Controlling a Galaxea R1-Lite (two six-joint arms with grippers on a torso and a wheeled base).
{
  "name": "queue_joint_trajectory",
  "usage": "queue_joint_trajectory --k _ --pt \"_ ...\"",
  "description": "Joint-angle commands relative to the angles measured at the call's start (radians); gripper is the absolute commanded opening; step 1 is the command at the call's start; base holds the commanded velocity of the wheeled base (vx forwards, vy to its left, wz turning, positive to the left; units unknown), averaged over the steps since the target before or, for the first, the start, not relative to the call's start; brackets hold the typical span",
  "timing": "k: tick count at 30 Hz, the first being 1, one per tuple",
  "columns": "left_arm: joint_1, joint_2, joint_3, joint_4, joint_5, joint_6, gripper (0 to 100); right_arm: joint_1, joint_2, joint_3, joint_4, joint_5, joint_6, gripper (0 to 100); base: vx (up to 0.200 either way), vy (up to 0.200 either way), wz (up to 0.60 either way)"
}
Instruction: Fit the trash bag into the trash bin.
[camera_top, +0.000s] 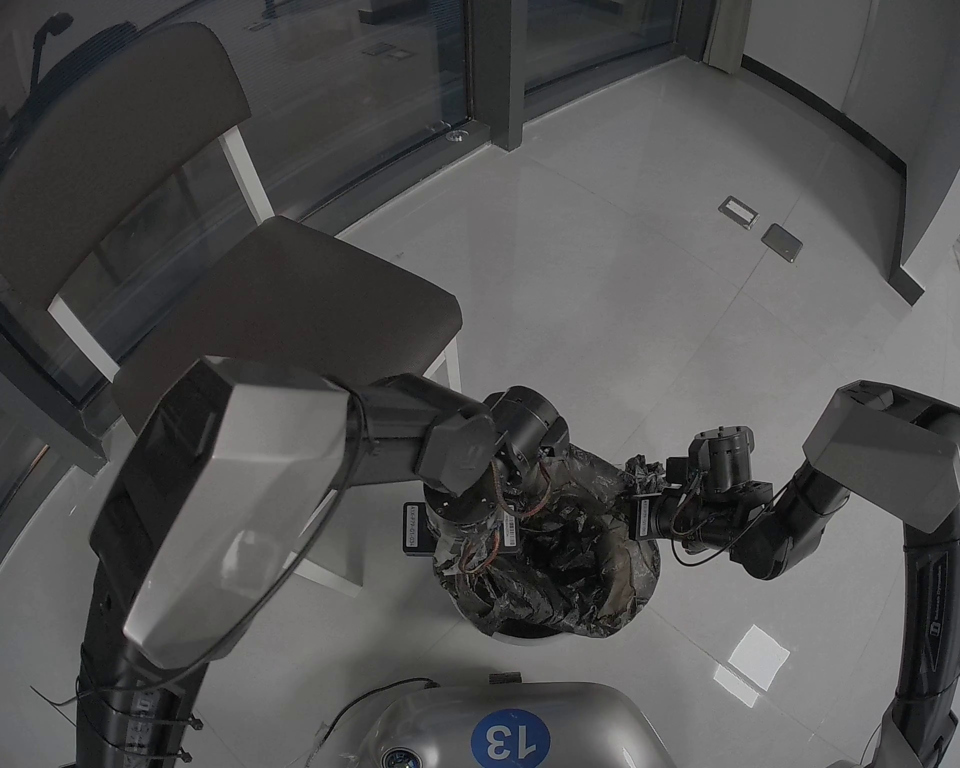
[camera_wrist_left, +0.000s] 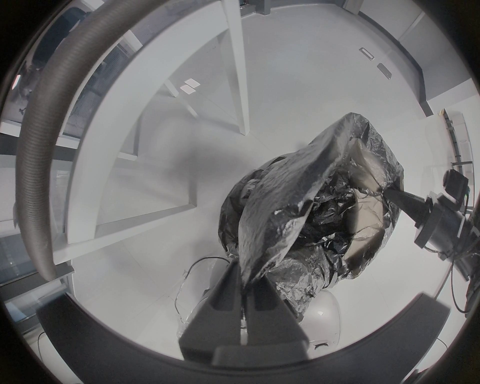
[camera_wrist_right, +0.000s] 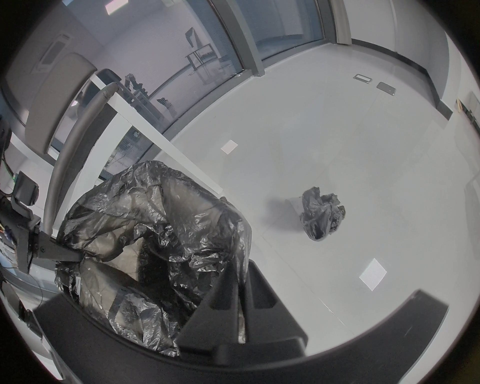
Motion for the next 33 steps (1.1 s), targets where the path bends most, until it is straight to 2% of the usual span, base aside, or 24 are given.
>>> queue_joint_trajectory --k 1,16,17,33 --pt "-0.001 0.066 -0.040 0.001 -0.001 0.000 0 -0.011 -0.037 0.041 -0.001 0.000 -0.001 0 0.000 0.000 0.00" --pt "0.057 0.049 -0.088 0.020 0.002 -0.027 0 -0.027 -0.014 -0.031 -0.001 0.000 -0.004 0 0.000 0.000 0.00" --pt "0.060 0.040 -0.088 0.020 0.003 -0.028 0 -0.029 -0.012 -0.034 0.001 0.000 -0.006 100 0.000 0.000 0.00" --pt "0.057 0.043 -0.054 0.044 0.000 -0.054 0 -0.009 -0.060 0.007 -0.010 -0.003 -0.004 100 0.000 0.000 0.00"
